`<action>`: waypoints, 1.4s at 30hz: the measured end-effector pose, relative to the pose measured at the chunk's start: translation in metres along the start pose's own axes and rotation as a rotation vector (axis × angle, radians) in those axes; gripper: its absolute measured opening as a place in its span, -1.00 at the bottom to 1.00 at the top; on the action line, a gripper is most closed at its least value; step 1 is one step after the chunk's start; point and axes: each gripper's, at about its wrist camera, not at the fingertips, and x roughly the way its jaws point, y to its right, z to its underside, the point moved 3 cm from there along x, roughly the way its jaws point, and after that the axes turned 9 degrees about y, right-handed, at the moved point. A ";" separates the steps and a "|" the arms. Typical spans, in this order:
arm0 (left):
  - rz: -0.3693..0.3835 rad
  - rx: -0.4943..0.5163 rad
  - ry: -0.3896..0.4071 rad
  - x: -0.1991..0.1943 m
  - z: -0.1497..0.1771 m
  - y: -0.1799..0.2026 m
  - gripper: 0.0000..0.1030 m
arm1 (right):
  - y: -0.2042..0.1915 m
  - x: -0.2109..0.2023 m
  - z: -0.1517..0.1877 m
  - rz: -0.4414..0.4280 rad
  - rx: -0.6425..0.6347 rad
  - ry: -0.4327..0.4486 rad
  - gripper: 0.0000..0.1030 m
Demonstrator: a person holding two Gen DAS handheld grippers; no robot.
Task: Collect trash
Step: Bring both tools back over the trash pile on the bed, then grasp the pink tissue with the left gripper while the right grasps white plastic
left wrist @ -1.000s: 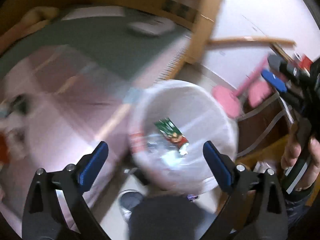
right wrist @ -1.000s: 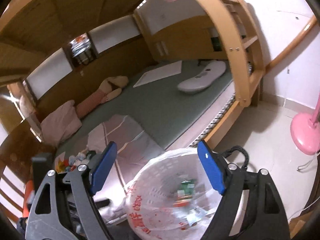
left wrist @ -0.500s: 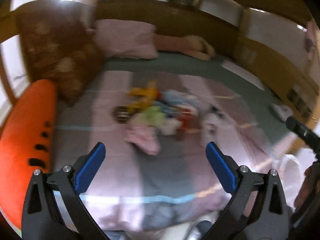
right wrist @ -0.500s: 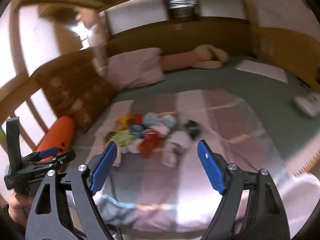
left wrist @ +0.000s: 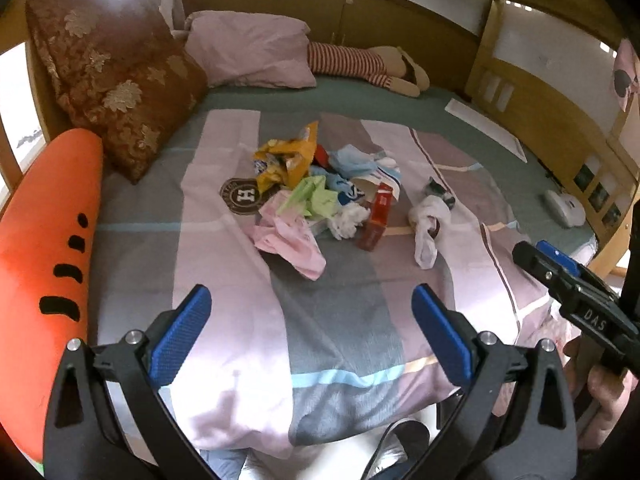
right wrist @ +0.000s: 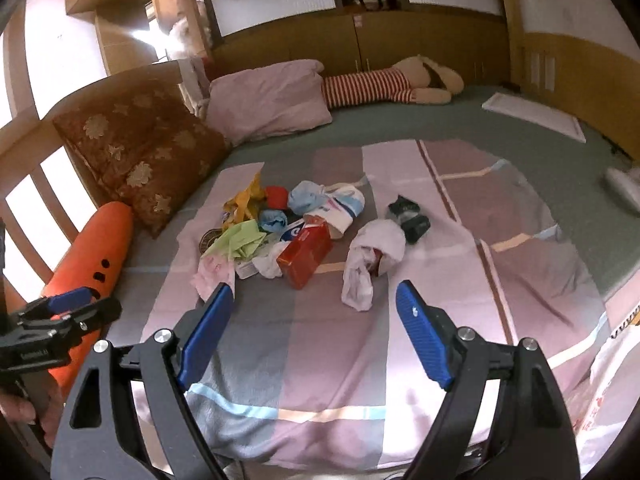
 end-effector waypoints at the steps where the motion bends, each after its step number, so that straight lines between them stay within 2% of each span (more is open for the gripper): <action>1: -0.001 0.005 0.001 0.000 0.000 0.001 0.94 | -0.001 0.000 0.001 -0.001 -0.003 0.001 0.59; 11: -0.018 0.001 -0.039 0.011 0.004 0.000 0.94 | -0.003 0.005 0.004 -0.018 0.002 -0.017 0.59; 17: -0.053 0.039 -0.117 0.054 -0.006 0.003 0.94 | 0.003 0.013 0.004 0.009 0.005 -0.041 0.59; 20: -0.078 0.050 -0.186 0.088 -0.007 0.001 0.94 | 0.011 0.027 -0.004 0.038 -0.009 -0.063 0.59; 23: -0.093 0.066 -0.245 0.121 -0.008 -0.001 0.94 | 0.026 0.053 -0.014 0.056 0.012 -0.101 0.59; 26: -0.110 0.064 -0.283 0.150 -0.007 -0.005 0.94 | 0.040 0.095 -0.016 0.070 0.043 -0.185 0.59; 33: -0.113 0.030 -0.374 0.198 0.004 -0.016 0.90 | 0.063 0.193 0.002 0.136 0.070 -0.322 0.59; 34: -0.123 0.039 -0.383 0.202 0.006 -0.017 0.84 | 0.065 0.203 0.005 0.146 0.065 -0.336 0.59; 35: -0.126 0.043 -0.394 0.206 0.009 -0.019 0.48 | 0.067 0.210 0.008 0.149 0.063 -0.346 0.58; 36: -0.121 0.031 -0.418 0.209 0.012 -0.022 0.14 | 0.069 0.216 0.010 0.145 0.059 -0.346 0.41; 37: -0.125 0.017 -0.430 0.210 0.013 -0.027 0.05 | 0.071 0.218 0.011 0.147 0.051 -0.350 0.25; 38: -0.121 0.000 -0.423 0.207 0.011 -0.032 -0.18 | 0.072 0.219 0.012 0.149 0.039 -0.361 -0.02; 39: -0.112 -0.014 -0.423 0.204 0.008 -0.036 -0.34 | 0.073 0.218 0.011 0.142 0.036 -0.364 -0.16; 41: -0.079 -0.068 -0.415 0.194 -0.001 -0.045 -0.42 | 0.073 0.207 0.001 0.103 0.061 -0.364 -0.37; 42: -0.071 -0.105 -0.387 0.182 -0.010 -0.052 -0.52 | 0.072 0.197 -0.007 0.079 0.081 -0.348 -0.39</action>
